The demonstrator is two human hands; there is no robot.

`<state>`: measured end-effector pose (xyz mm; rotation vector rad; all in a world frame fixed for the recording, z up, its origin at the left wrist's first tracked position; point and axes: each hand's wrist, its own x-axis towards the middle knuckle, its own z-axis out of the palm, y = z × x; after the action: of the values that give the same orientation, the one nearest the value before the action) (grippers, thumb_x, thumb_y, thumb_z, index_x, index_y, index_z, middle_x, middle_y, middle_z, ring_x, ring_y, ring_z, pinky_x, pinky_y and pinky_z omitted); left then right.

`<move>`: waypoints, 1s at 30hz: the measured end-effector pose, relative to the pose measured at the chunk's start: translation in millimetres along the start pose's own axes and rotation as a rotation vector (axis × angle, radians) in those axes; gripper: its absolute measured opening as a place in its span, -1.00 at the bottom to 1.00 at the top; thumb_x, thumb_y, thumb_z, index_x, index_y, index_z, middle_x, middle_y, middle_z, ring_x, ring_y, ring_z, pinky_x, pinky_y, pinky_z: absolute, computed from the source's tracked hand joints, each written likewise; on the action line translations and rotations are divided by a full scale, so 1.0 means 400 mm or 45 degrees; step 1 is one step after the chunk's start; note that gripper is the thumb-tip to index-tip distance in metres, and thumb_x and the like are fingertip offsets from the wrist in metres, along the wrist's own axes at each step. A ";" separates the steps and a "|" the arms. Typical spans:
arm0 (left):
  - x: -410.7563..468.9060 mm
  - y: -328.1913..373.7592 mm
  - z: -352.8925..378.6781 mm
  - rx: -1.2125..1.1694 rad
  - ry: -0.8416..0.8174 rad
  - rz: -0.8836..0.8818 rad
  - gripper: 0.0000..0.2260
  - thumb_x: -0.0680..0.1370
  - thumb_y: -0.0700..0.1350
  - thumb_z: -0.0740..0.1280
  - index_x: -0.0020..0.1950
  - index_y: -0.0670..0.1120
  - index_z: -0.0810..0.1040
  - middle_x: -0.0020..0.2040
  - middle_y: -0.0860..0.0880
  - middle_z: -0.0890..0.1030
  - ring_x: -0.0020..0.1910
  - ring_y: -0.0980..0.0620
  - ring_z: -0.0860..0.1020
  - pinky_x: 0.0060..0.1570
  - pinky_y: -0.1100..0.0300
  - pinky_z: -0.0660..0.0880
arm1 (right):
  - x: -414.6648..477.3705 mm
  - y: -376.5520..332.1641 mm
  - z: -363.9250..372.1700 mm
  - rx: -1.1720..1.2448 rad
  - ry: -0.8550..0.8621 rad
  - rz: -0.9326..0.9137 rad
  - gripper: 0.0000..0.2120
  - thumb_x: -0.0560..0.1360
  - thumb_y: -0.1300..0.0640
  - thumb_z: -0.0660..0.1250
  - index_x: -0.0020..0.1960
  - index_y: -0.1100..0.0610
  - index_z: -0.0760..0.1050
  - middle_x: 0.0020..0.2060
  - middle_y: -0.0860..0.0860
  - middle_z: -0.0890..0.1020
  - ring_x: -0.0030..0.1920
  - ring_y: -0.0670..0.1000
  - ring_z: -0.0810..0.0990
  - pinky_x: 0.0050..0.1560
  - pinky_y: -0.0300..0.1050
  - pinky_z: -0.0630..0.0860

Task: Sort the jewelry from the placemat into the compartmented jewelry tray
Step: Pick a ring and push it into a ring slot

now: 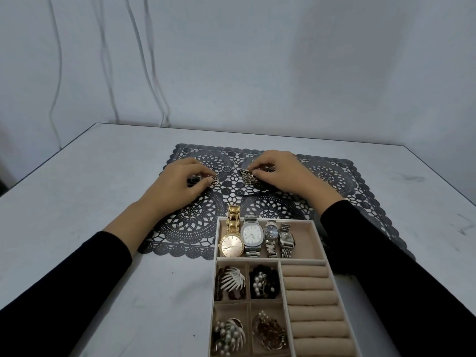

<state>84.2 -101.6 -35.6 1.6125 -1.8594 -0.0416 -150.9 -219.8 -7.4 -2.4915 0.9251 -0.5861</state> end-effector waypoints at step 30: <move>0.044 -0.005 0.005 0.038 -0.036 -0.222 -0.84 0.51 0.01 0.43 0.07 0.06 0.68 -0.07 0.10 0.50 -0.04 0.11 0.48 -0.03 0.21 0.35 | 0.100 -0.028 0.058 -0.073 -0.153 -0.118 -0.77 0.53 0.06 0.35 0.17 0.05 0.60 0.05 -0.02 0.57 0.03 -0.11 0.49 -0.10 -0.50 0.29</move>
<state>84.7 -118.6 -29.8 1.7995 -1.7433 -0.1136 -105.7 -234.0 -11.1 -2.6003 0.7951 -0.4387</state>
